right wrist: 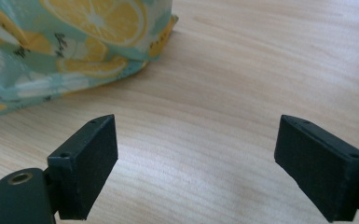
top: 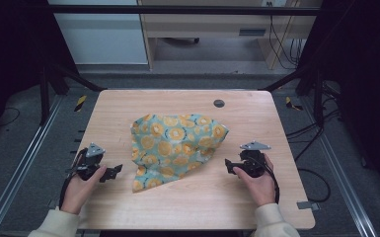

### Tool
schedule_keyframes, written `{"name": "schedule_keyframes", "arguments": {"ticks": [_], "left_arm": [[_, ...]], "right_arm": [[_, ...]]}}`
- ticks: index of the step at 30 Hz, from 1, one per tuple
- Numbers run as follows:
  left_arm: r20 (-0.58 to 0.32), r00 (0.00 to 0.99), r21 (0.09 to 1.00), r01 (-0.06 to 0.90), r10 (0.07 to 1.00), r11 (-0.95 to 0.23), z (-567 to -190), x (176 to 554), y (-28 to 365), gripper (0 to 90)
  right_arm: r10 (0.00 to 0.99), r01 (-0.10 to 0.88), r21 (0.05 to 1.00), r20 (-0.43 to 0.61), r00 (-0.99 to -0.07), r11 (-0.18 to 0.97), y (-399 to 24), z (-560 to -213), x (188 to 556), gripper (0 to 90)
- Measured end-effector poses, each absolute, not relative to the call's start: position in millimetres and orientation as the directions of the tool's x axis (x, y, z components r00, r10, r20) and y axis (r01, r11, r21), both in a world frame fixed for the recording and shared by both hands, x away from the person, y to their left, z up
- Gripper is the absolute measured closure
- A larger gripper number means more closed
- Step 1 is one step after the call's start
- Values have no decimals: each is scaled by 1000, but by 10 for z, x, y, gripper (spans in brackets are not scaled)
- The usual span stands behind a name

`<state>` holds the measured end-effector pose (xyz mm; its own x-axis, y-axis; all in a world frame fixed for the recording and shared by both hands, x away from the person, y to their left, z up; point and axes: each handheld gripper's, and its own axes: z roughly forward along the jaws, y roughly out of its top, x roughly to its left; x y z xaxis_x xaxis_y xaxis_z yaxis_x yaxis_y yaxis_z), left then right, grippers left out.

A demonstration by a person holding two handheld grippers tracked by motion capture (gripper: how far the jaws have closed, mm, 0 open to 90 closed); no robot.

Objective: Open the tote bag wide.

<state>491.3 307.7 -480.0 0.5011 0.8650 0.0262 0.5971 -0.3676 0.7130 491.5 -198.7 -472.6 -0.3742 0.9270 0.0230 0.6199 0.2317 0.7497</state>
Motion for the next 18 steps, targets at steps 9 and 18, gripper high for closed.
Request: {"name": "schedule_keyframes", "arguments": {"ticks": [9,18], "left_arm": [[29,517,686,612,855,-393,-4809,4899,3048,72],[59,538,657,613,841,-439,-4814,4896,3010,74]], "right_arm": [[906,604,741,-14,-423,293,-1926,-4353,5068,226],[868,595,705,-56,-494,385,-1787,-3914,5263,262]]}}
